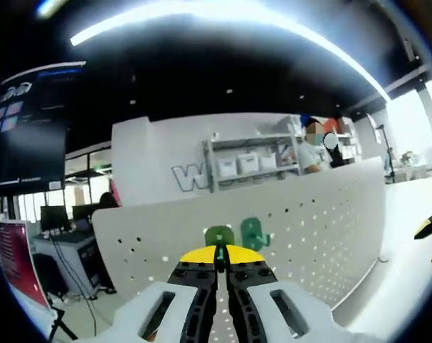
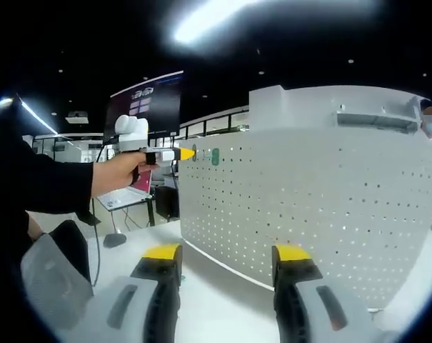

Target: Insert the hook assembly into the mounting plate slot until the hook locks in place.

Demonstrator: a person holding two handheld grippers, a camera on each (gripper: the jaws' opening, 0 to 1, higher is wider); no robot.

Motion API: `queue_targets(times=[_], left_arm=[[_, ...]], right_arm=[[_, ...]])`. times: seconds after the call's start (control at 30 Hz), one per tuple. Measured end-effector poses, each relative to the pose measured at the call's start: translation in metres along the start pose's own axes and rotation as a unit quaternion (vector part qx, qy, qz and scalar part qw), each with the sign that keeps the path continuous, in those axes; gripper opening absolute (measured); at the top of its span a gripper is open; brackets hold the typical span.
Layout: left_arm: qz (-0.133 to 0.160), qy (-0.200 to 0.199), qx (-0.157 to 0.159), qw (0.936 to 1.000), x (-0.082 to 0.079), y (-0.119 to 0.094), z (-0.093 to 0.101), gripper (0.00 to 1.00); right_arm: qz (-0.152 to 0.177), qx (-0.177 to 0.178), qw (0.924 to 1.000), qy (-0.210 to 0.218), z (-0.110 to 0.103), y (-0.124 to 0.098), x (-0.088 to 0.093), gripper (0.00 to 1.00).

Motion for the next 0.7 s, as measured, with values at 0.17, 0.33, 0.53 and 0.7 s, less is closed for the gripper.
queue_targets(times=[0.17, 0.33, 0.53, 0.7], left_arm=[[-0.007, -0.004, -0.005, 1.0000, 0.003, 0.006, -0.001, 0.03], [-0.009, -0.004, -0.008, 0.9999, 0.003, 0.014, 0.000, 0.03], [-0.008, -0.003, -0.012, 0.9999, 0.003, 0.022, 0.001, 0.03], [-0.007, -0.007, -0.015, 0.9998, 0.005, 0.024, -0.001, 0.03]], right_arm=[[-0.003, 0.002, 1.0000, 0.003, 0.002, -0.001, 0.002, 0.48], [-0.005, 0.005, 1.0000, 0.006, 0.003, -0.002, 0.004, 0.48], [-0.008, 0.009, 0.9999, 0.010, 0.005, -0.002, 0.006, 0.48], [-0.010, 0.012, 0.9998, 0.013, 0.006, -0.002, 0.007, 0.48]])
Point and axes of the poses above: the point that each gripper's makers call its tool centre point, and the gripper's own axes: y roughly forward along the fingers, z roughly to its right, x roughly out of its underside, the point moved 10 cm from there along -y, roughly backward along the fingers, and after that the axes turned 11 degrees about -x, right-handed, at the moved point
